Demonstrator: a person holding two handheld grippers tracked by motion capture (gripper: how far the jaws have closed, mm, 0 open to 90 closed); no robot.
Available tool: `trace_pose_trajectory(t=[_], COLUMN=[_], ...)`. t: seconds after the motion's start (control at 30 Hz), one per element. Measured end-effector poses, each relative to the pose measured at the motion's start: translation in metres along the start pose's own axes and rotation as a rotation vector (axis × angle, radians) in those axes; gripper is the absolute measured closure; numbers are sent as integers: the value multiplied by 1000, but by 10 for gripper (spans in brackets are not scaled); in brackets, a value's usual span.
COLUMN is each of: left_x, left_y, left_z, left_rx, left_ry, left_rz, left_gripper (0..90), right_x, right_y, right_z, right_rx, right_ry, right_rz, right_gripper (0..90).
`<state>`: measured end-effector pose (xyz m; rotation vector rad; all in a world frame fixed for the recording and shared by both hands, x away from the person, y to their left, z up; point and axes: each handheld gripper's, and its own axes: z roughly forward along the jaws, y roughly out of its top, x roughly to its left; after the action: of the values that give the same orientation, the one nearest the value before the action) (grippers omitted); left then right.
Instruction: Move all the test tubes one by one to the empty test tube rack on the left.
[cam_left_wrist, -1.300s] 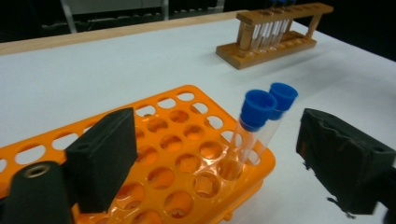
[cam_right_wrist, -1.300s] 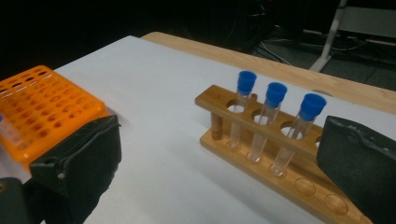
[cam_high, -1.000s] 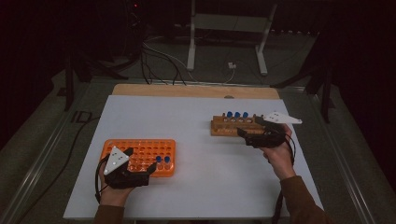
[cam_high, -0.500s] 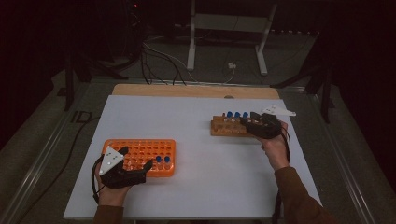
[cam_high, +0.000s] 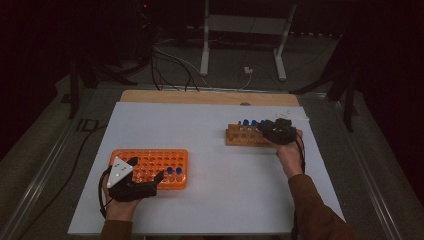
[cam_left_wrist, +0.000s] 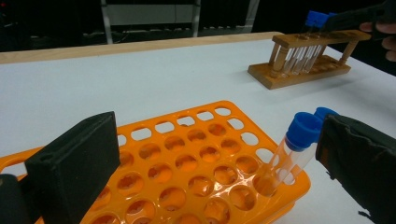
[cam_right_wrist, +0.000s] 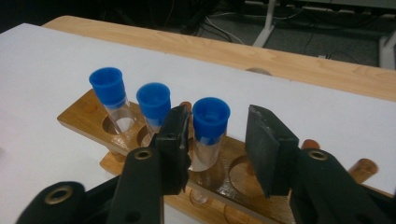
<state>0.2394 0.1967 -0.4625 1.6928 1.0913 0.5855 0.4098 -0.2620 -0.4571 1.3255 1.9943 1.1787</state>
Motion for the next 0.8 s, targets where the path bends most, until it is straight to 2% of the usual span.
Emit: trace_pose_trajectory(t=[0.4,0.8], left_x=[0,0], left_y=[-1,-1], left_z=[1,1], left_rx=[7,11], left_ry=[-5,-6], left_rz=[1,2], left_gripper=[4,5], right_x=[6,7], right_y=[-2,-2], right_z=[5,3], right_rx=[9,4], right_ry=[21,12], right_rz=[-19,-15], right_gripper=[754,767])
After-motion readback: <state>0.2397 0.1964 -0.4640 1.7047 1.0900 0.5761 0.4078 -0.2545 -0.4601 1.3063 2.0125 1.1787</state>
